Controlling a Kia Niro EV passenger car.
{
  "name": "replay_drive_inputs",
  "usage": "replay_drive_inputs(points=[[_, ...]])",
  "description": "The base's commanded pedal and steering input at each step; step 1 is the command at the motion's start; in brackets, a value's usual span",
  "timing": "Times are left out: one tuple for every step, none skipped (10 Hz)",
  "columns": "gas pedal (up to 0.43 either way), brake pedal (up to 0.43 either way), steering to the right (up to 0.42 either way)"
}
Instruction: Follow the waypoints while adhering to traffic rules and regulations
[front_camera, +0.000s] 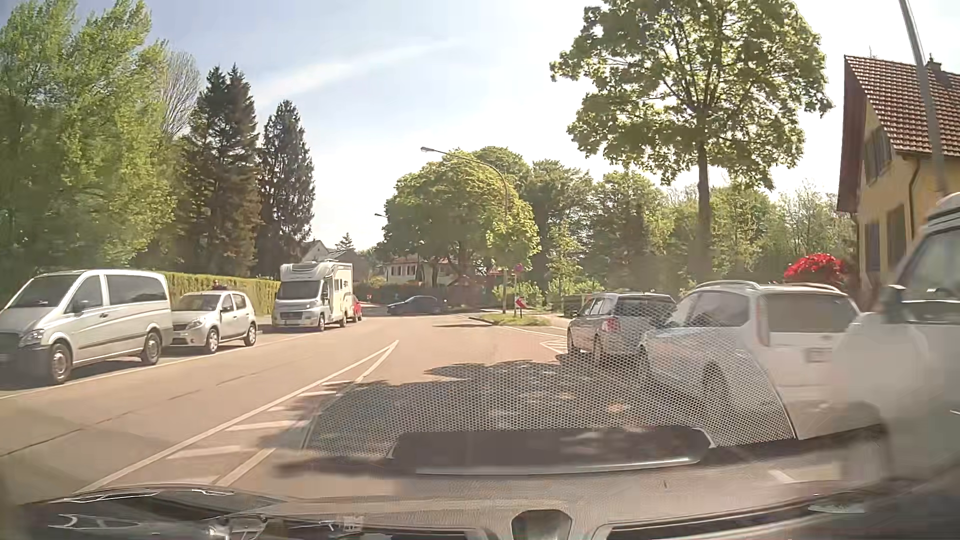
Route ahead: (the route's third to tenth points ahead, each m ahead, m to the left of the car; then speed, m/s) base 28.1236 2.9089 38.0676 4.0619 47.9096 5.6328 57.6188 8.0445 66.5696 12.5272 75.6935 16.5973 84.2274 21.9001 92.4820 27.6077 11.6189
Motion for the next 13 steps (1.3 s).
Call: replay_drive_inputs(points=[[0.000, 0.159, -0.019], [0.000, 0.171, -0.018], [0.000, 0.183, -0.018], [0.000, 0.195, -0.017], [0.000, 0.207, -0.016], [0.000, 0.201, -0.016], [0.000, 0.220, -0.016], [0.000, 0.226, -0.016], [0.000, 0.232, -0.016], [0.000, 0.238, -0.016], [0.000, 0.244, -0.016], [0.000, 0.244, -0.016], [0.000, 0.232, -0.016]])
